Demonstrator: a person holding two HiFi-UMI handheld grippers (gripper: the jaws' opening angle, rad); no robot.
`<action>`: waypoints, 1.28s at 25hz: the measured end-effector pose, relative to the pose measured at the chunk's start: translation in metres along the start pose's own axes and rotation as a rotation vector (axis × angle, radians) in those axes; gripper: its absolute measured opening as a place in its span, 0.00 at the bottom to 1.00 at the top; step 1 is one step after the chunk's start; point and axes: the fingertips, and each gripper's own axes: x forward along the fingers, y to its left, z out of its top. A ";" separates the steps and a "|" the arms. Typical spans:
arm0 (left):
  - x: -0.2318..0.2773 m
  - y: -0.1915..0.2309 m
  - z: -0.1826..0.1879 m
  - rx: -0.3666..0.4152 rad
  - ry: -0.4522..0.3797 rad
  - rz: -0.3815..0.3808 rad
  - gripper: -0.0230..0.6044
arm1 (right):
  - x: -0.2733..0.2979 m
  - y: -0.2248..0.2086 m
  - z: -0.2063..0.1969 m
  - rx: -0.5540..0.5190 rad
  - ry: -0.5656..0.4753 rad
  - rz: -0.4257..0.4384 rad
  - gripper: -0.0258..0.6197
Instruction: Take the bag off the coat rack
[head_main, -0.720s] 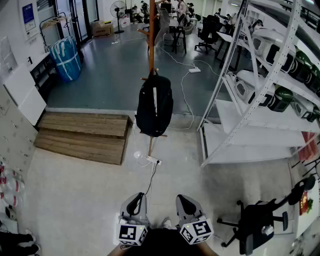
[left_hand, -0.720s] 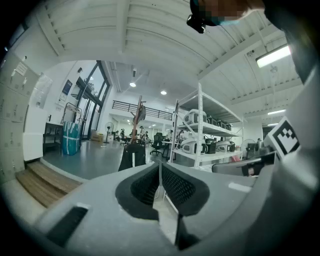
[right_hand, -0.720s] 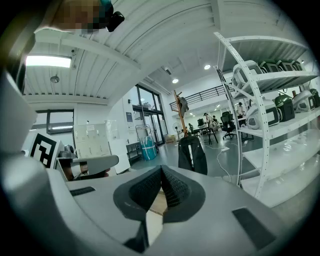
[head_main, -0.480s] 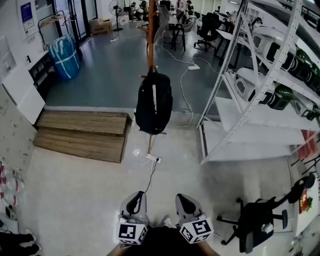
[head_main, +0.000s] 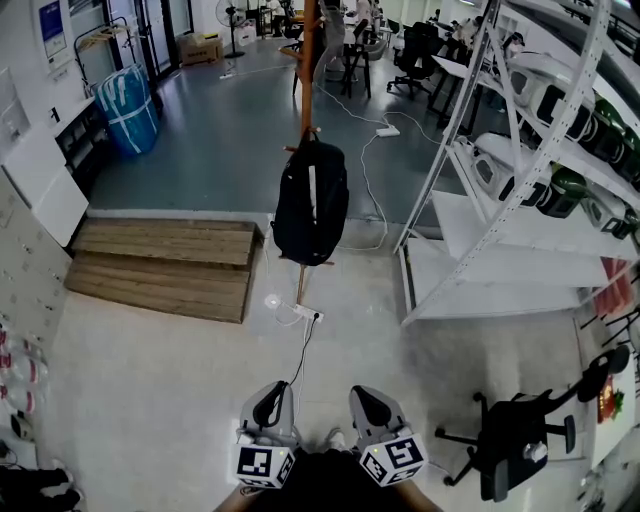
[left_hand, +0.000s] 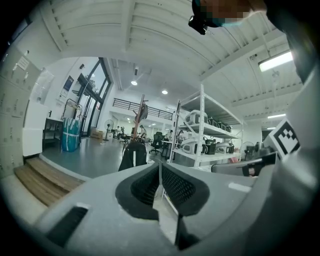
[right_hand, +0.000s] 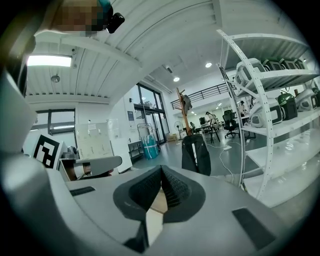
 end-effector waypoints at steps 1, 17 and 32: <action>-0.001 0.003 0.000 -0.002 0.000 -0.002 0.09 | 0.001 0.004 0.000 -0.006 -0.002 -0.002 0.06; -0.017 0.068 0.000 0.004 0.014 -0.069 0.09 | 0.044 0.059 -0.012 -0.007 0.008 -0.044 0.06; 0.059 0.081 0.001 0.003 0.026 -0.069 0.09 | 0.106 0.009 0.011 0.002 -0.022 -0.035 0.06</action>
